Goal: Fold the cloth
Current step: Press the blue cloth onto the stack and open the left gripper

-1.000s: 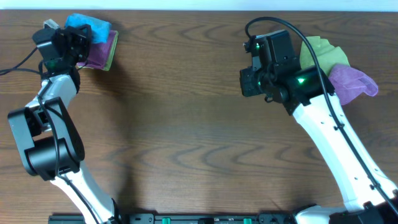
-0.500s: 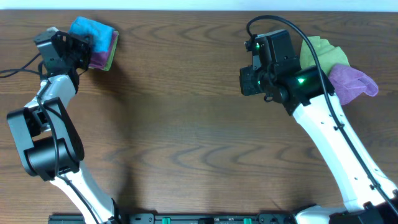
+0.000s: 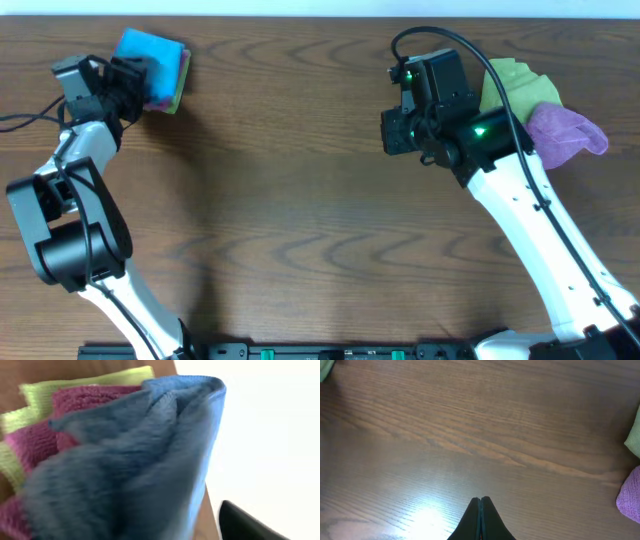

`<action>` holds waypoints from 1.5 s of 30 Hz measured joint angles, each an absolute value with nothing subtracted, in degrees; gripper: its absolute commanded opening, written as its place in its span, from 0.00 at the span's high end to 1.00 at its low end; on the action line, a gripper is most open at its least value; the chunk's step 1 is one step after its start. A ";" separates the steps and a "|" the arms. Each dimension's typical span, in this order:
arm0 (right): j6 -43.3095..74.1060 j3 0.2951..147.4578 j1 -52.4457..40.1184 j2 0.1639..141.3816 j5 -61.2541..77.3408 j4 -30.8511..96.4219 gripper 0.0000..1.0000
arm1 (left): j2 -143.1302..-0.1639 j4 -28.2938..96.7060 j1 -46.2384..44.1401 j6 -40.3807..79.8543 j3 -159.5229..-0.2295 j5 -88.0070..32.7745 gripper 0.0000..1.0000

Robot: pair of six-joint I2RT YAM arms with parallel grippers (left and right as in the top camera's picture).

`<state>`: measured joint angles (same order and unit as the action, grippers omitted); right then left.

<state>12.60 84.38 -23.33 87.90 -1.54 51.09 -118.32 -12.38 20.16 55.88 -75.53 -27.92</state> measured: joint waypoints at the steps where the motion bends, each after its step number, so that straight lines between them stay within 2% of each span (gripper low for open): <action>1: 12.60 84.38 -23.33 87.90 -1.54 51.03 0.99 | -118.32 -11.75 20.62 55.77 -75.53 -28.16 0.05; 18: 12.60 84.38 -23.33 87.90 -1.54 50.28 0.99 | -118.30 -8.64 24.75 55.42 -75.59 -38.28 0.05; 25: 12.60 84.38 -23.33 87.90 -1.50 50.26 0.99 | -115.18 5.74 27.46 47.86 -75.72 -37.34 0.04; 34: 12.62 84.38 -26.15 87.64 -1.72 50.98 0.98 | -99.33 23.09 31.94 30.70 -75.81 -32.27 0.05; 36: 12.91 84.38 -26.79 86.63 -2.52 51.86 0.83 | -95.61 27.11 31.70 26.04 -75.81 -30.41 0.04; 38: 13.04 84.38 -27.14 84.31 -4.19 53.17 0.63 | -91.98 29.67 31.38 21.78 -75.81 -29.52 0.04; 41: 12.86 84.38 -27.20 77.06 -7.92 55.99 0.43 | -87.88 33.06 31.03 15.77 -75.88 -30.06 0.00; 42: 13.08 84.38 -27.20 74.78 -8.80 56.97 0.37 | -87.46 33.65 30.85 14.59 -75.88 -30.24 0.05; 43: 13.08 84.40 -27.20 72.25 -9.98 58.30 0.29 | -87.15 34.17 30.59 13.39 -75.88 -30.28 0.05; 44: 13.17 84.42 -27.20 70.06 -10.98 59.66 0.12 | -86.80 34.81 30.06 11.81 -75.88 -30.44 0.04; 45: 12.80 84.53 -27.20 67.09 -12.23 61.49 0.01 | -86.50 35.11 29.28 10.24 -75.88 -30.48 0.04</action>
